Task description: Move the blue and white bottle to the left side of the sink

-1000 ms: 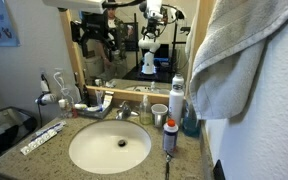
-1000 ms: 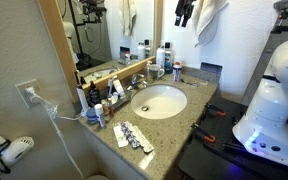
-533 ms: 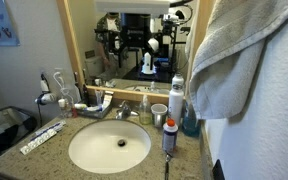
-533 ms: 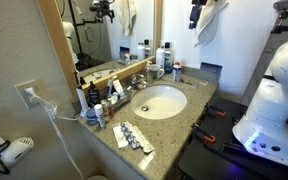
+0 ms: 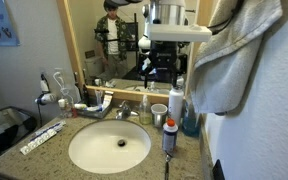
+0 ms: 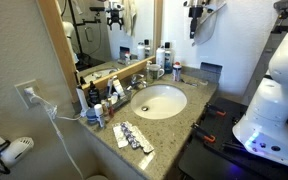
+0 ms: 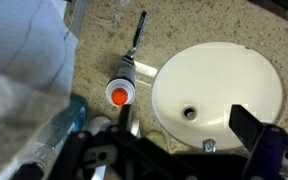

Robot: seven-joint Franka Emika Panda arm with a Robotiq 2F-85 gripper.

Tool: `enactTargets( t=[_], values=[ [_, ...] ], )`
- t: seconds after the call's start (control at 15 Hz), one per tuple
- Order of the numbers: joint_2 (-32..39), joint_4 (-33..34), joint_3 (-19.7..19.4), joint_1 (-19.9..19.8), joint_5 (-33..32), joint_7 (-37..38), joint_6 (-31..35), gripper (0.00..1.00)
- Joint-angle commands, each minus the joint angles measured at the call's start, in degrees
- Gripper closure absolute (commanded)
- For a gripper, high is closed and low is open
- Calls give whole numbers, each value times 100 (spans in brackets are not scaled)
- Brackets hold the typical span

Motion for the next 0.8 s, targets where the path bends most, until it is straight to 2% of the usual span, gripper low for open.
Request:
enactTargets(
  t=[0.0, 0.2, 0.33, 0.4, 0.73],
  values=[
    [702, 419, 149, -379, 399, -709, 218, 0],
    [1125, 604, 282, -664, 753, -1121, 427, 0],
    [1171, 722, 402, -782, 738, -1052, 362, 0],
    [1020, 501, 460, -784, 601, -935, 401, 0],
    [1079, 593, 521, -835, 614, -936, 400, 0]
  ],
)
